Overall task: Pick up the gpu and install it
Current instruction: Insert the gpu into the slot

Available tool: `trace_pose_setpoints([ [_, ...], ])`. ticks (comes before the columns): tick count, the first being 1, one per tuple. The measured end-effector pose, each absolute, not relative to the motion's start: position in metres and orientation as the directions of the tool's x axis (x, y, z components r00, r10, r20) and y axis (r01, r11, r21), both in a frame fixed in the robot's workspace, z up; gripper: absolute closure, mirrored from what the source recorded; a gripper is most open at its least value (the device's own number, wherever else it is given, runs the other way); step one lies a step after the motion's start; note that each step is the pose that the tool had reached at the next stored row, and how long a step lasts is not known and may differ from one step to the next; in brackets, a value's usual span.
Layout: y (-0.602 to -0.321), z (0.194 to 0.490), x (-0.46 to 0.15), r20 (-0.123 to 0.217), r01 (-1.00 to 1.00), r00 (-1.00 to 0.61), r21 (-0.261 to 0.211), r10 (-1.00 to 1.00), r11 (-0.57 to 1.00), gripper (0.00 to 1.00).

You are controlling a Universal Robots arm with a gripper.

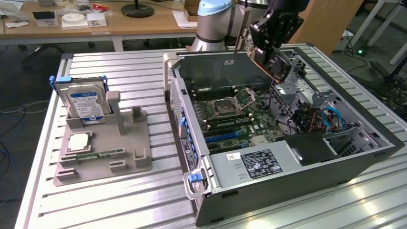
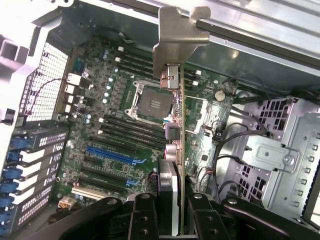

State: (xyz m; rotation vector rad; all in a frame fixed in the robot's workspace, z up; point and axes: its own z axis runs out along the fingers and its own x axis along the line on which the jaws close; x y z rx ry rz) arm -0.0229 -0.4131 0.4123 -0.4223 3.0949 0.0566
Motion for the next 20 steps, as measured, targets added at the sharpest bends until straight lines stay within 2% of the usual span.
trace_pose_setpoints([
  [20, -0.4134, 0.4123, -0.0229, -0.022, -0.501, -0.866, 0.033, -0.5, 0.865, 0.72],
])
